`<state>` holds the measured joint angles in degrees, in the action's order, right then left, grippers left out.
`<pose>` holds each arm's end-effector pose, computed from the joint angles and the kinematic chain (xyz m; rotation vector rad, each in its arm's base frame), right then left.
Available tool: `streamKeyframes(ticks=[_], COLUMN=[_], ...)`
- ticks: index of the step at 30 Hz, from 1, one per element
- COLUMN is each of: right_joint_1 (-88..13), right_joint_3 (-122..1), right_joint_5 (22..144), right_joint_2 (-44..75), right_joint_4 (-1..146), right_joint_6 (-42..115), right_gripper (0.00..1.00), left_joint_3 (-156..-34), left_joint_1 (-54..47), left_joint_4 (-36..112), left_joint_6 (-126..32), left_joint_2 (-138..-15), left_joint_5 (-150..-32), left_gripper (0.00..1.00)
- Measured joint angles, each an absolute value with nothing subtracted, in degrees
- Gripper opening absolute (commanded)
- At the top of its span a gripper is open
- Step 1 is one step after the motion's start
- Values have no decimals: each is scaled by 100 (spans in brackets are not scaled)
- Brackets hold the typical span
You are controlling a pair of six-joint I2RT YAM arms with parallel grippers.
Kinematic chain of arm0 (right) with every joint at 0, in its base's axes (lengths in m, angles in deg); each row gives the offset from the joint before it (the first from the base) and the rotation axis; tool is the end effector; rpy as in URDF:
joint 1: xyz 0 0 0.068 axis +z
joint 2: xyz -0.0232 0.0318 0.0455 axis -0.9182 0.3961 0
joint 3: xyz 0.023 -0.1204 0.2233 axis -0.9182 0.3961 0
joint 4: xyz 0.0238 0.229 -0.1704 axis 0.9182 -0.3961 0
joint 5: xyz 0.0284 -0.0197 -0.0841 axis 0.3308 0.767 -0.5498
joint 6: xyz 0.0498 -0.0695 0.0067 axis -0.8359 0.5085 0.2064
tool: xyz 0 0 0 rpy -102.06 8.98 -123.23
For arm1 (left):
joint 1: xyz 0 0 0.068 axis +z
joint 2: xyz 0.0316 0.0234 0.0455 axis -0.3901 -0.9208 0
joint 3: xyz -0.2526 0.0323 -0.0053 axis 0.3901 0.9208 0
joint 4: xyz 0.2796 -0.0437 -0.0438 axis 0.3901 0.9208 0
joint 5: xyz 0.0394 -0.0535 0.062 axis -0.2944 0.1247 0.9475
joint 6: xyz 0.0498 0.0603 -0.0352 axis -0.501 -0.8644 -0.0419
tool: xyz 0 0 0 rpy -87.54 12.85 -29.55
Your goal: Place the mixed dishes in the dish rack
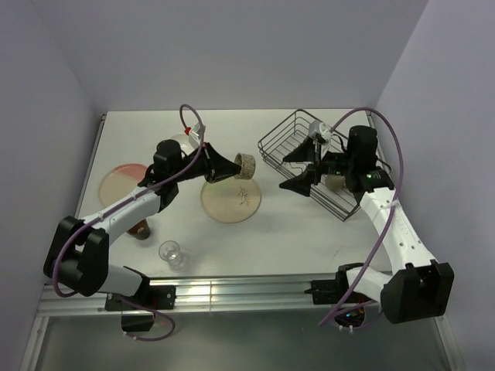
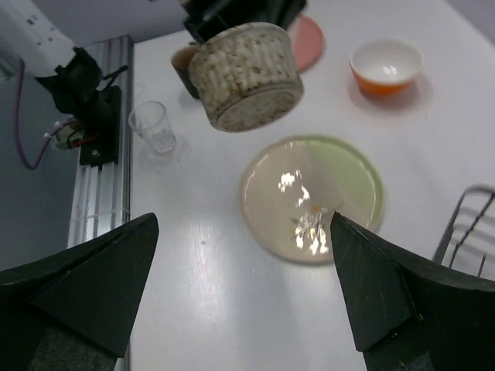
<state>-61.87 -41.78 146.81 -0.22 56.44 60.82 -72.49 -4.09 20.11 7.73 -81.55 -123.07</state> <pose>0.2774 0.0951 0.3153 -1.0675 1.4887 1.0667 0.3090 -0.2130 0.2448 -0.0936 2.0882 -1.7157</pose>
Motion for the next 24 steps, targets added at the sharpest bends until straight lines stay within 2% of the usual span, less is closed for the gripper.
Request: streamKeyframes(ticks=[4, 10, 16, 24], right_joint_1=[-5752, -4994, -4556, -4141], right_joint_3=[-3990, -3525, -3547, -3678], right_joint_5=[15063, 14930, 14344, 14084], right_joint_2=[-79, 179, 251, 271], right_joint_4=[7273, 10046, 10477, 10652], right_joint_6=[5534, 3691, 3547, 3599], right_gripper=[100, 100, 100, 100], left_joint_3=[-6949, -6560, -6414, -6385], left_joint_1=[-271, -273, -271, -273], left_joint_4=[542, -1716, -2664, -2983], left_joint_6=[1744, 3020, 3610, 3768], left_joint_2=[-8160, -8212, -8284, -8284], left_joint_5=[-12823, -13169, -13289, -13352], left_gripper=[0, 0, 0, 0])
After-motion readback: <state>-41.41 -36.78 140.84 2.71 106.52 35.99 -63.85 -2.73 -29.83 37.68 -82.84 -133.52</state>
